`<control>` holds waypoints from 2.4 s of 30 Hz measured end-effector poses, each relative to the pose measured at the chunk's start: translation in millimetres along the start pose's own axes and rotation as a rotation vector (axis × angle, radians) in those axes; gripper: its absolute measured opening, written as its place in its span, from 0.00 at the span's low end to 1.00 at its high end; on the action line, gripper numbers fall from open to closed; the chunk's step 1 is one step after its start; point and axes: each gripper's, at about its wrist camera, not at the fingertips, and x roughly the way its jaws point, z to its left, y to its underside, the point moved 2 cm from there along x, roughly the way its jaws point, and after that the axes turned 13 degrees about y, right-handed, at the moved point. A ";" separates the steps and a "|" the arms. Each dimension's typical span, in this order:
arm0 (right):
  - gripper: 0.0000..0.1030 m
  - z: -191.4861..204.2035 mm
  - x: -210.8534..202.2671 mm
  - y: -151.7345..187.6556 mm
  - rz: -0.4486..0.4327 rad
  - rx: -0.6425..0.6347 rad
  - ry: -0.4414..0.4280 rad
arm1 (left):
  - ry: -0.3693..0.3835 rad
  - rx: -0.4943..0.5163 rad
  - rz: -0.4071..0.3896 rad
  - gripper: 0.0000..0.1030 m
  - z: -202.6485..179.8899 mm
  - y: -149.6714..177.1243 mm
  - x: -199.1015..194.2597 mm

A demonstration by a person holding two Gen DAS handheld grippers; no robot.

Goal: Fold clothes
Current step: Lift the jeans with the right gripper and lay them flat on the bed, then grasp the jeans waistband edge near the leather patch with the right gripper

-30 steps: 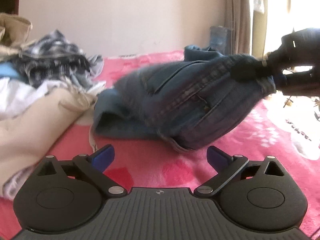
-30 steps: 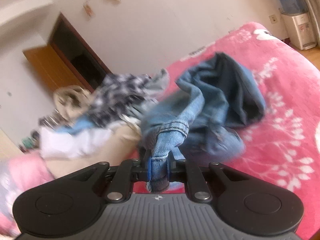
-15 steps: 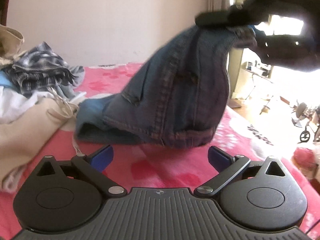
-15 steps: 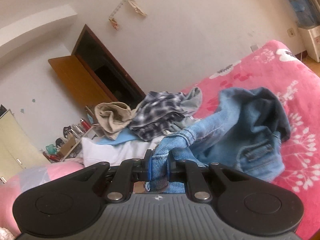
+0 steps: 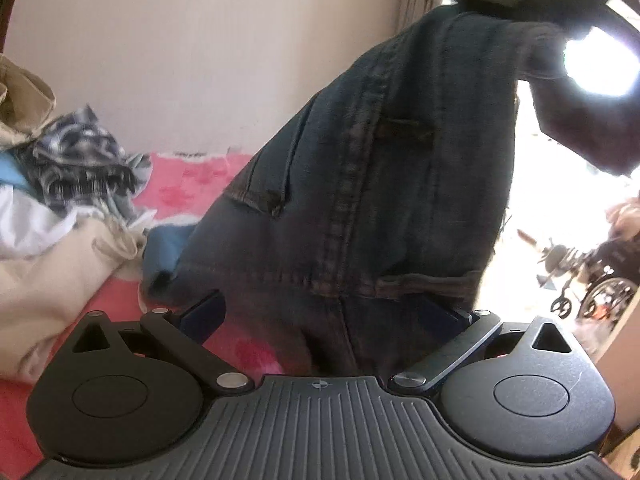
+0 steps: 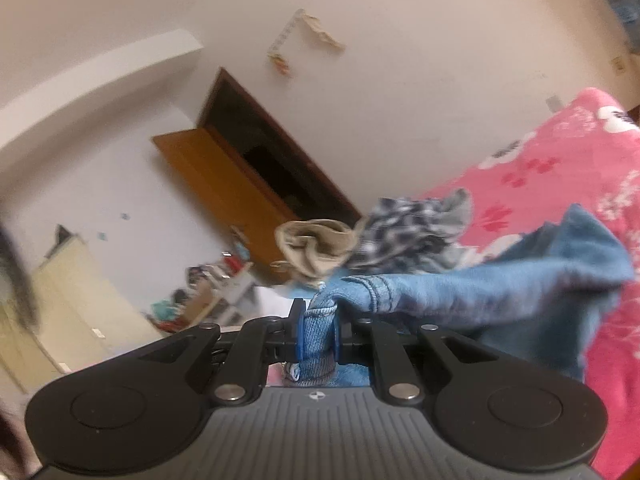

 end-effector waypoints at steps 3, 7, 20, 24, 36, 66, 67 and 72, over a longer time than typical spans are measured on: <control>0.14 13.4 -2.0 -6.8 -0.013 -0.010 -0.040 | 0.010 0.010 -0.010 1.00 6.2 -8.5 -1.0; 0.14 -7.1 23.9 -21.7 -0.004 0.054 0.004 | -0.042 -0.006 0.025 1.00 21.0 -6.9 9.4; 0.17 -174.7 136.4 -53.0 0.123 0.324 0.316 | 0.009 -0.025 0.208 1.00 31.6 41.3 25.0; 0.29 -224.4 143.4 -35.5 0.251 0.429 0.453 | 0.000 -0.013 0.256 1.00 32.1 54.8 38.6; 0.63 -221.7 38.9 37.5 0.389 0.235 0.361 | -0.045 0.095 0.307 1.00 23.6 71.1 51.9; 0.62 -241.6 59.6 125.7 0.515 0.397 0.382 | 0.007 0.394 0.410 0.97 -27.8 121.0 75.0; 0.62 -240.6 61.4 126.3 0.518 0.393 0.382 | 0.005 0.393 0.410 0.97 -27.8 121.1 75.6; 0.63 -235.3 68.8 127.2 0.535 0.379 0.373 | -0.017 0.401 0.411 0.95 -28.4 121.5 80.6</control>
